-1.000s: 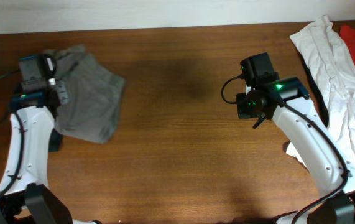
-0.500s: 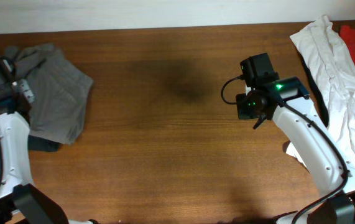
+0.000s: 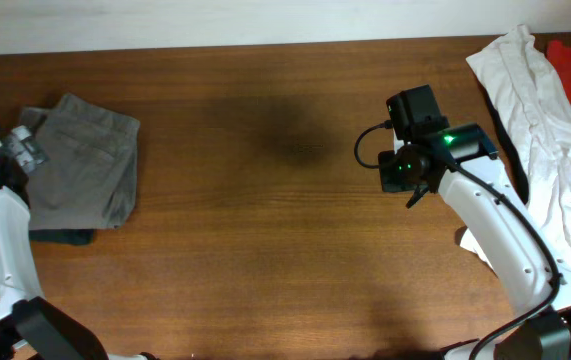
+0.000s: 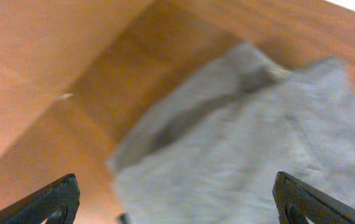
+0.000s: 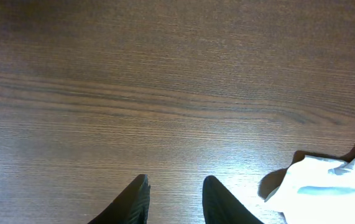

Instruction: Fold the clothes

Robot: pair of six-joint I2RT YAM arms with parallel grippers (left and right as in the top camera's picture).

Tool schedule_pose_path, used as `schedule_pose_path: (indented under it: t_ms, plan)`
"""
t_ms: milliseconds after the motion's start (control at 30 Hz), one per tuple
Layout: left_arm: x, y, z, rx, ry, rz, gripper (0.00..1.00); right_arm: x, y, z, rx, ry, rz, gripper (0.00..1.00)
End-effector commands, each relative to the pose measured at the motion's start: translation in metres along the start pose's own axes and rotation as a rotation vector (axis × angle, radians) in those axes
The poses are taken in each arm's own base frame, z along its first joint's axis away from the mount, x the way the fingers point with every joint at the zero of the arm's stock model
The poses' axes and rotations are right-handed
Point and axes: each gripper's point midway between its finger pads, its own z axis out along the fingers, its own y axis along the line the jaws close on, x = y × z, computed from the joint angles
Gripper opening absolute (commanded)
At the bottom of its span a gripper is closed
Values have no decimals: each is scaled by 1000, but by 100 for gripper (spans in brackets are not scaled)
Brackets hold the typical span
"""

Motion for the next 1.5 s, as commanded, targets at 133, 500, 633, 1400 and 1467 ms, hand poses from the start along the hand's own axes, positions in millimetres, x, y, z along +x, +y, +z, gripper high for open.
schedule_pose_path:
  t_ms: [133,500,633,1400,1467]
  plan:
    - [3,-109,-34,315,-4,105,99,-6,8,-9,-61,-29,14,47]
    - [107,-207,-107,524,271,449,99,-29,29,-14,-203,-115,29,99]
    - [146,-200,-141,604,477,493,99,-14,12,-19,-183,-64,71,99]
    - [135,-102,-272,717,-117,329,99,91,-35,-125,-110,-612,216,99]
    - [130,-95,-285,750,-267,282,99,101,-39,-119,-106,-679,233,99]
